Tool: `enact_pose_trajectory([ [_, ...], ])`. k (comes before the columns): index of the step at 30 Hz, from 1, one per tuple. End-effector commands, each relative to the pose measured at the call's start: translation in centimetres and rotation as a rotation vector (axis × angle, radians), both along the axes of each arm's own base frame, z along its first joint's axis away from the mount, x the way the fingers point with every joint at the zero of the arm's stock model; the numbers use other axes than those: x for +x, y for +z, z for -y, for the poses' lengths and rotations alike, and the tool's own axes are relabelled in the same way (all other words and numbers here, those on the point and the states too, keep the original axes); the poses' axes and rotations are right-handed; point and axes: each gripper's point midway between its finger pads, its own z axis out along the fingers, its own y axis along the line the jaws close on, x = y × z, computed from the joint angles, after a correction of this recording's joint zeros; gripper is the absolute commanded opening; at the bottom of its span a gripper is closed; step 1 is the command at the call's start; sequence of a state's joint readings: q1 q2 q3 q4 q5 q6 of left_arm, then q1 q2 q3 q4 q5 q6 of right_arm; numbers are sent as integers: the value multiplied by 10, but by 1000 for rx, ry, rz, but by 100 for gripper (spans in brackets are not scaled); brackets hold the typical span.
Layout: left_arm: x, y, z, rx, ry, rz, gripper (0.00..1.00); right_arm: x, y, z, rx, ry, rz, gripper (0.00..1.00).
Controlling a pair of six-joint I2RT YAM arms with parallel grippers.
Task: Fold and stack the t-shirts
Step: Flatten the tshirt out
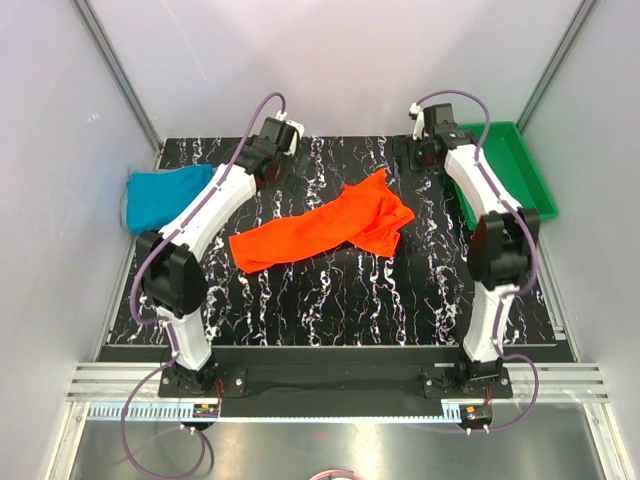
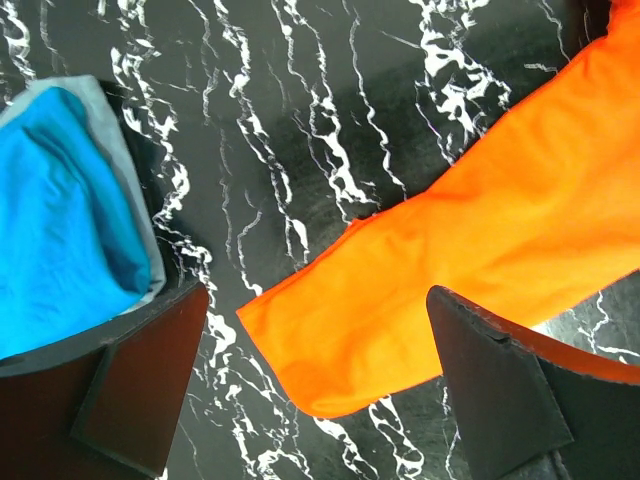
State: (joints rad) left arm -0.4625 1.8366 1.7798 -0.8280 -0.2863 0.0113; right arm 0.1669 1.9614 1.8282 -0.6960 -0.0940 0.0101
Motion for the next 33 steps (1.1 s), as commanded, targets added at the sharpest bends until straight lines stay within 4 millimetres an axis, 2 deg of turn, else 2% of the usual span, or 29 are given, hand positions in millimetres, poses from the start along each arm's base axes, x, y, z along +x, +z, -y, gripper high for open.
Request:
enact_pose_trajectory([
  [1,18,39,-14,2,40,126,99,7,-44,24,-156,6,-126,100],
  [2,21,38,-16,14,48,127,99,9,-40,11,-97,78,-120,100],
  [4,21,37,-21,16,58,126,99,10,-39,-2,-65,145,-105,100],
  [5,20,37,-22,11,56,122,99,15,-31,-12,-40,186,-76,99],
  [6,20,34,-24,10,59,115,99,17,-40,-16,-42,210,-98,98],
  [7,19,27,-26,11,67,99,99,22,-40,-18,-37,214,-94,97],
  [8,18,25,-28,15,71,95,99,34,-30,-20,-35,210,-56,96],
  [9,17,21,-28,21,69,87,99,40,-40,-19,-36,206,-72,96],
  [11,17,19,-27,25,57,81,99,52,-40,-26,-24,226,-54,98],
  [13,20,14,-27,31,59,77,99,59,-39,-32,1,256,-48,98],
  [14,22,12,-27,36,58,75,99,67,-22,-40,31,280,-2,99],
  [15,24,12,-26,40,61,78,99,71,-34,-44,39,289,-18,99],
  [17,28,7,-23,47,54,68,99,82,-28,-47,57,281,17,98],
  [18,31,11,-20,35,49,75,99,83,-40,-51,72,292,-3,98],
  [23,32,7,-18,34,45,63,99,67,-57,-83,247,377,-86,96],
  [27,28,-1,-17,41,42,44,99,58,-80,-99,239,409,-135,94],
  [33,25,3,-8,56,13,57,99,63,-97,-111,238,416,-141,94],
])
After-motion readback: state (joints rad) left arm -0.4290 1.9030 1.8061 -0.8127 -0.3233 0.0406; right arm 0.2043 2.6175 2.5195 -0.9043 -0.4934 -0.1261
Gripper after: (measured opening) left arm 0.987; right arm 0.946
